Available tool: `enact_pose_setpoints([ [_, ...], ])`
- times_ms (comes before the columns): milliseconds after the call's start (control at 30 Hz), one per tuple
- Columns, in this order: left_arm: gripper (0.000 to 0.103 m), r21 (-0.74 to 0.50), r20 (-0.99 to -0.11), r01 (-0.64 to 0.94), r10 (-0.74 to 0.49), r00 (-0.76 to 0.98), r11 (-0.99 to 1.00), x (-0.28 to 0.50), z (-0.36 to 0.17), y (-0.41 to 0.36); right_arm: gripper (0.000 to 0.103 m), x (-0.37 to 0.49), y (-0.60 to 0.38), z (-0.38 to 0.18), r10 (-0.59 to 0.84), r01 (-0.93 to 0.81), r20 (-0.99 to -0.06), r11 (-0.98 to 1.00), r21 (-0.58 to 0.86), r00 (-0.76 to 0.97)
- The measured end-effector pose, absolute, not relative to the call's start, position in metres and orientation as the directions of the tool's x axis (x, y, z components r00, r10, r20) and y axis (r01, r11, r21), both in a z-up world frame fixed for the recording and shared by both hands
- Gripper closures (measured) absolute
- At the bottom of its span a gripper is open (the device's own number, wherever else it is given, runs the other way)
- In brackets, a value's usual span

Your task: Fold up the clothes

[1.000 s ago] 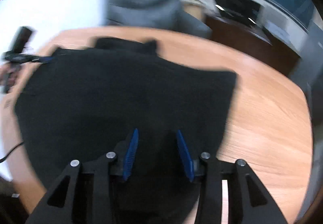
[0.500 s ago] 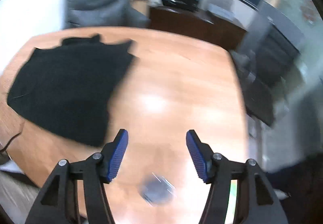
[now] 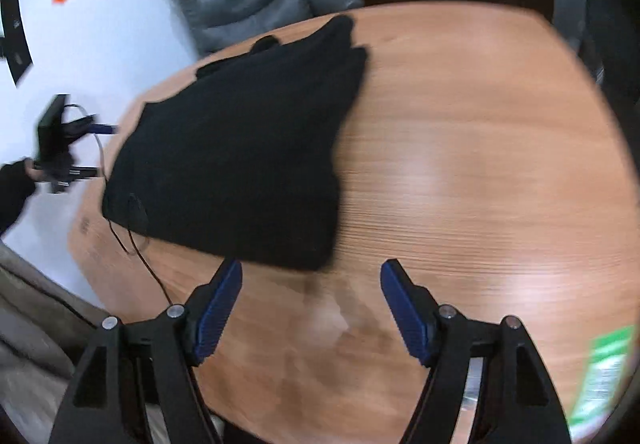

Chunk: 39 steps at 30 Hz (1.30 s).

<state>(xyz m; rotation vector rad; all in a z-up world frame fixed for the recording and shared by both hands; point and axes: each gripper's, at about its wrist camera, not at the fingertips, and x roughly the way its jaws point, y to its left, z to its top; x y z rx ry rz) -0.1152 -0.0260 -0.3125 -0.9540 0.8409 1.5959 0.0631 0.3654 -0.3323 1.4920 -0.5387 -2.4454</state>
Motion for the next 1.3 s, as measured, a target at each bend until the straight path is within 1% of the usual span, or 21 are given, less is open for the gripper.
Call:
enact_pose_setpoints([
  [167,0.007,0.074,-0.893,-0.986,0.431,-0.131,-0.146,-0.14,-0.339,0.012,0.027,0.048,0.354,-0.381,-0.423,-0.028,-0.77,-0.869,0.495,-0.477],
  [267,0.008,0.065,-0.909,-0.991,0.404,-0.106,-0.114,-0.146,-0.359,0.022,0.027,0.041,0.349,-0.391,-0.394,-0.031,-0.762,-0.879,0.475,-0.513],
  [300,0.011,0.059,-0.913,-0.993,0.397,-0.095,-0.101,-0.147,-0.364,0.024,0.026,0.037,0.348,-0.391,-0.382,-0.035,-0.76,-0.883,0.468,-0.526],
  [433,0.012,0.072,-0.899,-0.996,0.431,-0.084,-0.045,-0.144,-0.371,0.024,0.027,0.025,0.334,-0.39,-0.343,-0.015,-0.768,-0.909,0.417,-0.542],
  [500,0.012,0.051,-0.899,-0.998,0.434,-0.065,-0.043,-0.148,-0.375,0.027,0.05,0.026,0.331,-0.388,-0.3,-0.034,-0.787,-0.926,0.377,-0.54],
  [533,0.011,0.054,-0.898,-0.998,0.435,-0.065,-0.037,-0.149,-0.377,0.029,0.066,0.024,0.331,-0.389,-0.297,-0.051,-0.795,-0.924,0.379,-0.529],
  [567,0.011,0.057,-0.898,-0.998,0.435,-0.064,-0.03,-0.149,-0.378,0.031,0.073,0.023,0.33,-0.388,-0.298,-0.063,-0.799,-0.921,0.385,-0.523],
  [633,0.009,0.058,-0.895,-0.998,0.442,-0.062,-0.022,-0.151,-0.38,0.033,0.079,0.021,0.323,-0.38,-0.269,-0.068,-0.799,-0.931,0.359,-0.537],
  [700,0.009,0.046,-0.891,-0.998,0.451,-0.055,-0.031,-0.154,-0.382,0.036,0.08,0.021,0.321,-0.365,-0.245,-0.076,-0.78,-0.934,0.35,-0.576],
  [800,0.007,0.047,-0.885,-0.997,0.461,-0.068,-0.056,-0.154,-0.384,0.047,0.081,0.014,0.317,-0.321,-0.225,-0.055,-0.715,-0.937,0.346,-0.662],
  [967,0.003,0.052,-0.86,-0.995,0.502,-0.086,-0.082,-0.134,-0.39,0.105,0.082,-0.004,0.287,-0.237,-0.29,0.134,-0.61,-0.948,0.288,-0.738],
  [1033,0.002,0.039,-0.852,-0.995,0.516,-0.084,-0.096,-0.128,-0.391,0.133,0.082,-0.011,0.27,-0.215,-0.343,0.224,-0.59,-0.937,0.267,-0.731],
  [1100,0.0,0.031,-0.847,-0.993,0.525,-0.088,-0.116,-0.123,-0.392,0.157,0.082,-0.012,0.255,-0.211,-0.394,0.288,-0.595,-0.919,0.269,-0.7],
  [1200,0.0,0.022,-0.841,-0.987,0.531,-0.103,-0.156,-0.123,-0.393,0.179,0.082,-0.014,0.233,-0.206,-0.466,0.381,-0.603,-0.883,0.273,-0.648],
  [1300,0.0,0.02,-0.841,-0.983,0.529,-0.116,-0.185,-0.126,-0.393,0.191,0.082,-0.007,0.232,-0.216,-0.493,0.399,-0.629,-0.867,0.299,-0.601],
])
